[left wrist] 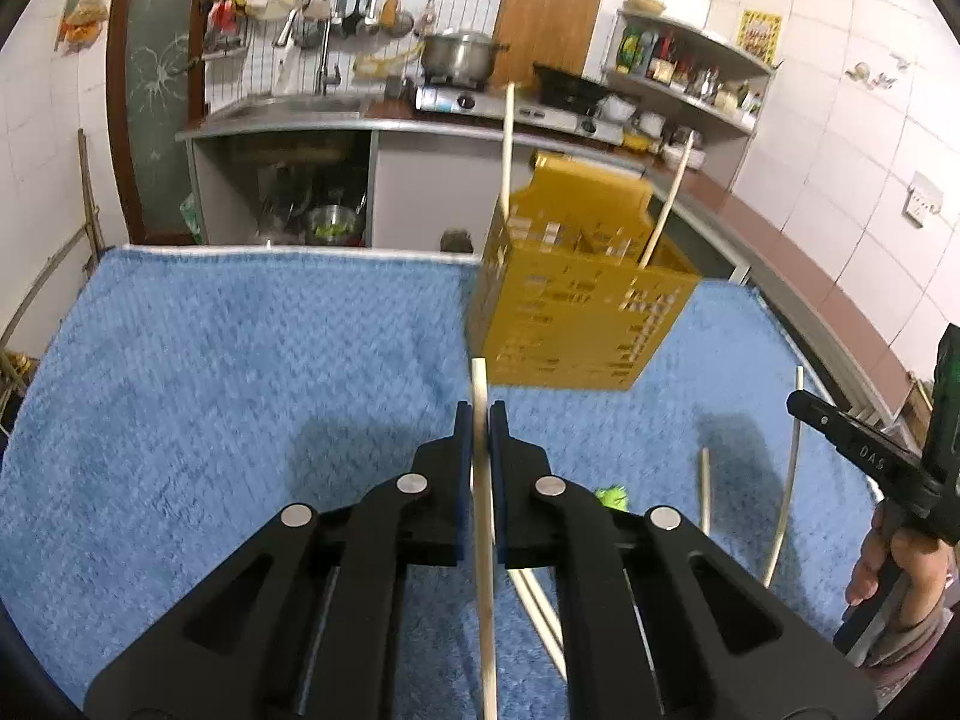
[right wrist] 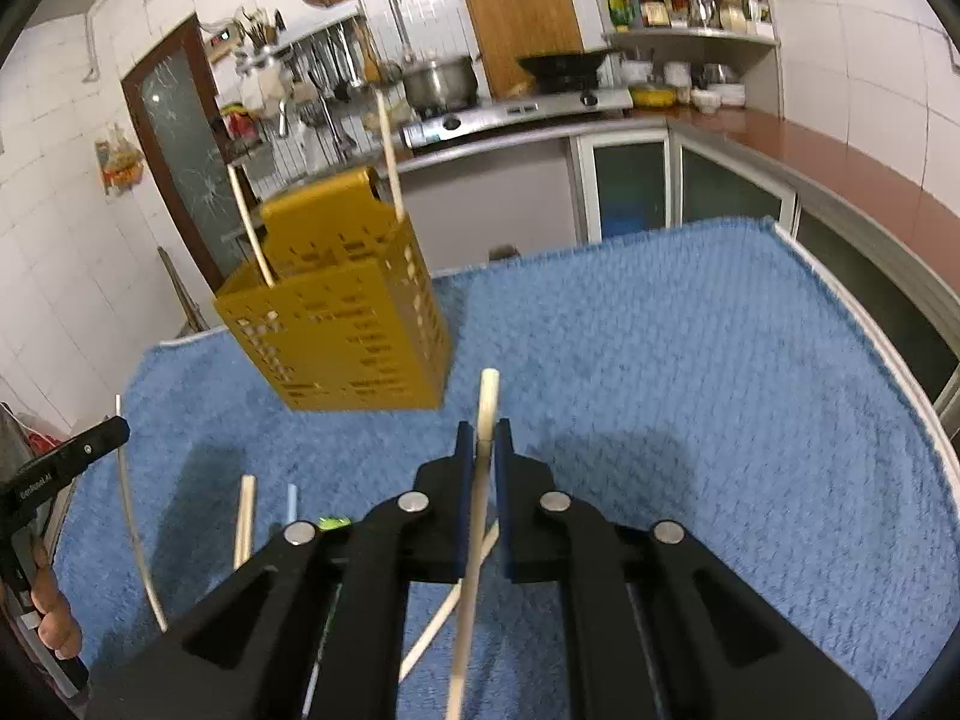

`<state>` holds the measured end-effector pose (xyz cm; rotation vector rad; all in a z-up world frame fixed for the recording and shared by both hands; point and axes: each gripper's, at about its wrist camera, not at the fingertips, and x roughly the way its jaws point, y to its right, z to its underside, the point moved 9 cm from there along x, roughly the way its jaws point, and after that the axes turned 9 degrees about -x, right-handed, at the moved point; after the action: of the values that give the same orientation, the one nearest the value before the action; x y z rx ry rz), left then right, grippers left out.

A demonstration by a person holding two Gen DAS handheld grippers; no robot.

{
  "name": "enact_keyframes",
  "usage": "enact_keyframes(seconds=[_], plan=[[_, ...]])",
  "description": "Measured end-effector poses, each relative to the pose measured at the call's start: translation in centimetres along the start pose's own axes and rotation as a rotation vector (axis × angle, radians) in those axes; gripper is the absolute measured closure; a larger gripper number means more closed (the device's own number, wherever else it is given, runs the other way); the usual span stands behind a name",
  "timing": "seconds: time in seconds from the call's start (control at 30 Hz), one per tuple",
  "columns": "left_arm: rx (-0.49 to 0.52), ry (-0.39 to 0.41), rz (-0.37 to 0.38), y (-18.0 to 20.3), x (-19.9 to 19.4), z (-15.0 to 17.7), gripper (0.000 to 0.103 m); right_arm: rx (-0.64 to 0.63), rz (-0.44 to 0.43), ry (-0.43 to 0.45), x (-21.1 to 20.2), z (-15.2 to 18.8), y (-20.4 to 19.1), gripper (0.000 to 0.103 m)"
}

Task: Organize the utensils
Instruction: 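Lift the chopsticks with both tools and lower them into the yellow holder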

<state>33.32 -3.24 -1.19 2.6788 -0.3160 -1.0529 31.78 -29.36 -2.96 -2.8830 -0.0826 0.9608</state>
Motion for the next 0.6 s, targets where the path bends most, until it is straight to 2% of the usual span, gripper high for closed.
enact_keyframes(seconds=[0.2,0.6], plan=[[0.013,0.051,0.026,1.0,-2.1,-1.0,0.099,-0.034,0.008,0.071,-2.1,-1.4,-0.9,0.097],[0.011,0.088,0.047,0.7,-3.1,-1.7,0.099,-0.048,0.014,0.130,-3.5,-2.3,-1.3,0.097]])
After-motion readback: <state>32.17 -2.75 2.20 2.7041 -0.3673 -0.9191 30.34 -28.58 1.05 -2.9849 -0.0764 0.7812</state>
